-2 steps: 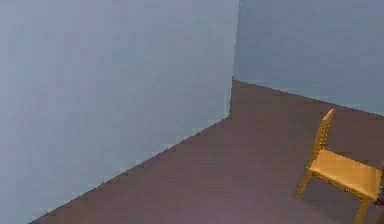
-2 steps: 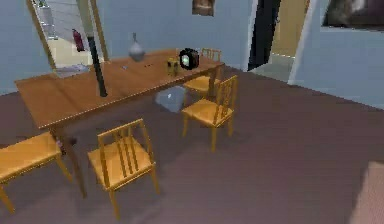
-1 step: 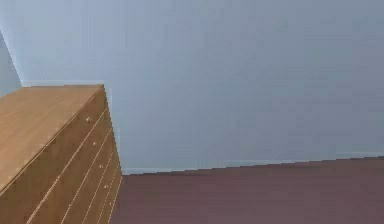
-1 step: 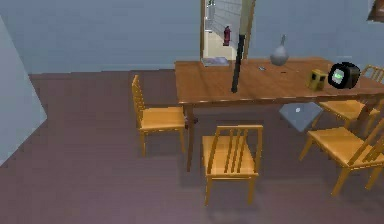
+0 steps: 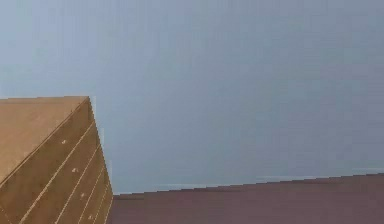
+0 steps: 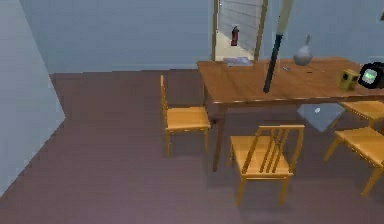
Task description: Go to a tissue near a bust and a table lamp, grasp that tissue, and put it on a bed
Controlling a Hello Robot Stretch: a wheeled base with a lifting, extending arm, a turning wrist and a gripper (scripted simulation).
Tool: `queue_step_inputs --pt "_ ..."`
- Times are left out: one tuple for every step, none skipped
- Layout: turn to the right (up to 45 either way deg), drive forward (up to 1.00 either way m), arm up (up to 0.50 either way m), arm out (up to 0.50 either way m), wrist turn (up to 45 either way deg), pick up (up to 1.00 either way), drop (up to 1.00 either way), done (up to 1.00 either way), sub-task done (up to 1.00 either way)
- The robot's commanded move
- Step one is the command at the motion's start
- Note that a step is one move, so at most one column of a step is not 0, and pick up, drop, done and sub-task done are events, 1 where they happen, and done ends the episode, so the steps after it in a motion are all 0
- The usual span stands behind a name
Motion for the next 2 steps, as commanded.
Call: queue_step_inputs --pt "-45.0 0.0 0.0 0.0 0.0 0.0 0.0 0.0 0.0" --pt "-45.0 0.0 0.0 0.0 0.0 0.0 0.0 0.0 0.0"
